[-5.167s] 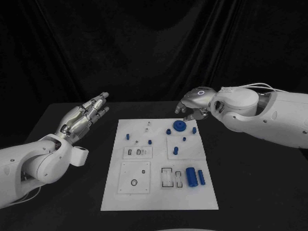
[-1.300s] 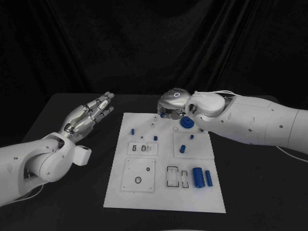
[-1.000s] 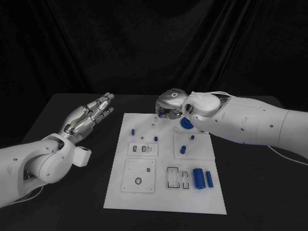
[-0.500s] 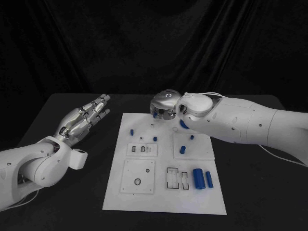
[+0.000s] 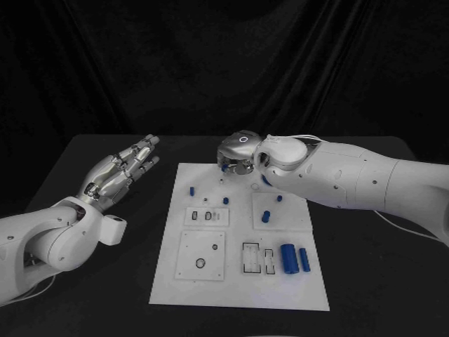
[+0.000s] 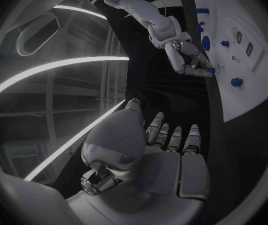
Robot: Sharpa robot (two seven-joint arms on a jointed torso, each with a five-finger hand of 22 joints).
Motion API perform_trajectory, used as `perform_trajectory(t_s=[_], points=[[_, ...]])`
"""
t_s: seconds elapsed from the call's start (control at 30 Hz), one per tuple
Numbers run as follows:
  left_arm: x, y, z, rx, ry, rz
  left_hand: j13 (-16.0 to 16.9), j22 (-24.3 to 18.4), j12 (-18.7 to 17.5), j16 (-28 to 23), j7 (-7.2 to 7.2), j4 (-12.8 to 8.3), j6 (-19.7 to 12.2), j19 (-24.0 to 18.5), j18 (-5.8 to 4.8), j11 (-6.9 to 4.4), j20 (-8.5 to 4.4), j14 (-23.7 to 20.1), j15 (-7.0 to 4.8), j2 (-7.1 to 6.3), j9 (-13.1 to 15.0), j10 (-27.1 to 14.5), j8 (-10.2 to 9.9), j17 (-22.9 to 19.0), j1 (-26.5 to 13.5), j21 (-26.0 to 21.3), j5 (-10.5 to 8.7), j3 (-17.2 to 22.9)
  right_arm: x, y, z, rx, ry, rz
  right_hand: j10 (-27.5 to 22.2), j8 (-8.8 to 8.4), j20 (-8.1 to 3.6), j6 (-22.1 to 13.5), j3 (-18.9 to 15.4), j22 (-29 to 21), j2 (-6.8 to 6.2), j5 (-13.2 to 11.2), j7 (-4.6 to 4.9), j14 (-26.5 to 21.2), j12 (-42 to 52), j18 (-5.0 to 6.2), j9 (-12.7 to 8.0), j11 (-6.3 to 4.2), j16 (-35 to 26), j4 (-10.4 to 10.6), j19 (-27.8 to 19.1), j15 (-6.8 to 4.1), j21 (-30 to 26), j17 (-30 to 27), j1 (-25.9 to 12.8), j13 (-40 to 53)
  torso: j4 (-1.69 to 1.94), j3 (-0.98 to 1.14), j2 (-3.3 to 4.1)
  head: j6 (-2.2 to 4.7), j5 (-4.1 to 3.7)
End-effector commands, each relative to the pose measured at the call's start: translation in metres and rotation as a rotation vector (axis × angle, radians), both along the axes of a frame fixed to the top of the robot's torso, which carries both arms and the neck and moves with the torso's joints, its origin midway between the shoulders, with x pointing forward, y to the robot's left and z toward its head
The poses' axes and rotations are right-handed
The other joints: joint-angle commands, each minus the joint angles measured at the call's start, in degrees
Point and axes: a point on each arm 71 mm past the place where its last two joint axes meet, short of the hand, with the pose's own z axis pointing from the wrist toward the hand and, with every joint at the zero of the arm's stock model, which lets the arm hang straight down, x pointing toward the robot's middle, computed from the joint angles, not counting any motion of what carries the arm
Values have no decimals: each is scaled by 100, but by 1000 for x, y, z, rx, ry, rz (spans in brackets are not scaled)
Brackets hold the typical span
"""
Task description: Assemble the parts on the task board
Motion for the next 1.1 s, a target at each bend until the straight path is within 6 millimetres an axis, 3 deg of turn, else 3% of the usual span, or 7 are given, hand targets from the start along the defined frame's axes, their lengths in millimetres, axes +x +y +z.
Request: perform_trajectory(t_s=[0.03,0.87,0.9,0.93,0.97,1.0,1.1], points=[[-1,-1,7,-31,-67,-5,-5,4,-24,15,4,6,30,-5,64,39,20,-27,-31,-4,10,-7,18,-1,58,17,27,34,1,-1,-2,-5,3,-15,-73,-36,50,-38,18,27,-40,24,15,-3,-24,-117,-11,2,27,31,-9,50,43,7,-28,-6,-9,0,2,-7,7],[1,-2,8,-32,-64,-13,-7,5,-32,16,19,4,89,-1,64,55,25,-22,-19,12,17,-18,28,1,87,20,78,52,4,-6,-7,-28,25,-45,-370,-220,108,-271,131,215,-167,25,31,-74,-25,-127,-88,74,-67,120,-71,89,138,-93,-112,-7,-4,3,1,-58,-14],[1,-2,8,-32,-64,-13,-7,5,-32,16,19,4,89,-1,64,55,25,-22,-19,12,17,-18,28,1,87,20,78,52,4,-6,-7,-31,27,-49,-748,-235,122,-665,67,172,-290,16,-49,-119,-25,-118,-168,136,-185,196,-124,101,82,-219,-237,-15,-8,2,-1,-56,-10],[1,-2,8,-32,-64,-12,-7,5,-32,16,19,4,89,-1,64,55,25,-22,-19,12,17,-18,28,1,87,20,78,52,4,-7,-7,-34,30,-56,-1102,-225,145,-1083,-5,105,-347,-2,-306,-182,-19,-107,-169,168,-316,212,-199,110,-3,-348,-302,-9,-10,2,-1,-56,-7],[1,-2,8,-32,-64,-12,-7,5,-32,16,19,4,89,-1,64,55,25,-22,-19,12,17,-18,28,1,87,20,78,52,4,-7,-7,-34,30,-56,-1102,-225,145,-1083,-5,105,-347,-2,-306,-182,-19,-107,-169,168,-316,212,-199,110,-3,-348,-302,-9,-12,1,-2,-57,-6],[1,-2,8,-31,-64,-12,-9,5,-37,15,20,4,94,-3,64,56,25,-24,-18,13,17,-23,29,0,90,19,82,53,5,-8,-8,-39,34,-64,-1374,-235,148,-1342,-64,54,-364,6,-466,-226,-19,-89,-174,191,-398,206,-247,136,-63,-430,-332,-15,-15,1,-2,-58,-3],[1,-1,8,-31,-64,-11,-9,5,-37,15,20,4,94,-3,64,56,25,-24,-18,13,17,-23,29,0,90,19,82,53,6,-10,-8,-39,32,-75,-1895,-277,164,-2271,-258,23,-366,-2,-360,-309,-18,-71,-205,167,-465,198,-337,140,-142,-474,-406,-9,-9,3,-1,-61,-2]])
